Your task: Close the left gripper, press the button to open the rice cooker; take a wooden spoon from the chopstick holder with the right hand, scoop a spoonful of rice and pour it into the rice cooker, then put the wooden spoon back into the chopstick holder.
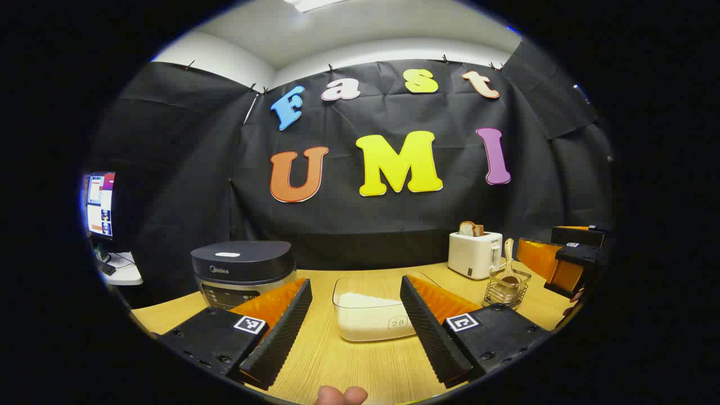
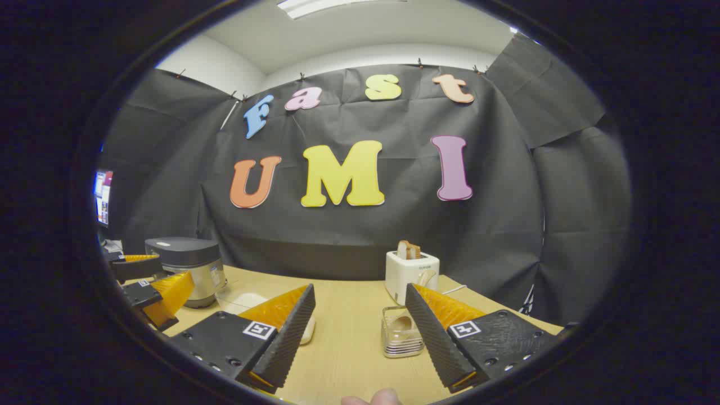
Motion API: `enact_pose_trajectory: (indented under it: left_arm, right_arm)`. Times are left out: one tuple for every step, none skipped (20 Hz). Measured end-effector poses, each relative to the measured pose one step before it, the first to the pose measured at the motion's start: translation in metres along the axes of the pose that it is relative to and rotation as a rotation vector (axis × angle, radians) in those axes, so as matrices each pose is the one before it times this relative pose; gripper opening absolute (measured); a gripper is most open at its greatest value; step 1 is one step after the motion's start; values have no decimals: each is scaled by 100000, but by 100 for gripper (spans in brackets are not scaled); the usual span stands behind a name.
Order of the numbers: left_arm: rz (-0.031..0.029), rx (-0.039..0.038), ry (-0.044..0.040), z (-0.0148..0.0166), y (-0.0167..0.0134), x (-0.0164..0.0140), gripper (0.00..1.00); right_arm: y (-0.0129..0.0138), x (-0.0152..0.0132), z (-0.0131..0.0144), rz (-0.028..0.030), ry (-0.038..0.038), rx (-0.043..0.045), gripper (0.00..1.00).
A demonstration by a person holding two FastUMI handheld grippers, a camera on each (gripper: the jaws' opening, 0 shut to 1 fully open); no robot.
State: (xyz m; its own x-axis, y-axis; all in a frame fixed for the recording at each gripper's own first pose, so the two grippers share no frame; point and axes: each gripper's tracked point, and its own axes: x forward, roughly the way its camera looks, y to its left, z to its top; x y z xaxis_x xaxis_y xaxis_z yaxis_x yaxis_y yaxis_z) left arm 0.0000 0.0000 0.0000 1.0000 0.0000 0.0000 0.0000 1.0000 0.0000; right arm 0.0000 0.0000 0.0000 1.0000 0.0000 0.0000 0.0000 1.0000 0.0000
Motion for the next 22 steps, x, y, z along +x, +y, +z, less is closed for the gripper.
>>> enact_pose_trajectory:
  left_arm:
    - [89,-268,-281,76,92,-58,100]
    - [-53,113,-20,-4,-59,-33,100]
    - [233,377,-59,52,-10,-79,100]
    - [414,439,-225,87,78,-42,100]
    - [290,231,-95,96,54,44,100]
    - [187,-284,-15,-95,126,30,100]
    - [-153,-438,292,-60,21,27,100]
    - [-182,-545,274,-2,-62,26,100]
    - [-620,-535,862,-191,15,43,100]
    - [-331,-740,541,-156,20,-11,100]
    - [-55,-647,250,0,21,37,100]
    - [26,-217,166,43,43,-48,100]
    - [182,110,-48,52,46,13,100]
    - [37,129,-62,-42,75,4,100]
    - [-100,4,169,-10,1,47,100]
    - [-282,-116,444,-157,-44,76,100]
    - [-507,82,422,-114,-300,-58,100]
    - [-336,44,187,-51,-145,-34,100]
    - [-196,-98,140,-45,-11,72,100]
    - [43,-551,-6,-14,91,25,100]
    - [49,-799,-113,31,-79,-35,100]
    - [300,-789,-252,168,13,-99,100]
  right_arm:
    - [54,12,62,-150,-135,-76,96]
    - [147,-24,-199,256,274,-292,96]
    - [165,37,38,371,-90,-119,96]
    - [-33,47,26,-47,-384,462,96]
    - [2,43,37,50,-68,655,96]
    - [134,67,-227,284,261,629,96]
    - [67,-2,-136,12,378,146,96]
    - [-40,-45,-77,-153,170,-50,96]
    - [-77,-20,124,-415,-47,34,96]
    - [1,-30,-54,-34,-242,212,99]
    - [-32,-40,146,-220,-141,78,96]
    - [-118,57,-53,-248,-139,71,96]
    - [-177,69,81,-398,-64,61,96]
    - [-262,-2,-120,-504,52,183,96]
    - [-277,89,19,-534,174,217,96]
    - [-344,16,3,-721,-32,85,96]
    - [-529,126,106,-923,97,-70,96]
    - [-615,267,-197,-820,552,-98,96]
    - [-593,182,-39,-790,858,227,96]
    - [-677,190,-7,-834,683,676,96]
    - [-620,256,175,-804,192,589,96]
    - [-555,229,100,-1022,221,8,96]
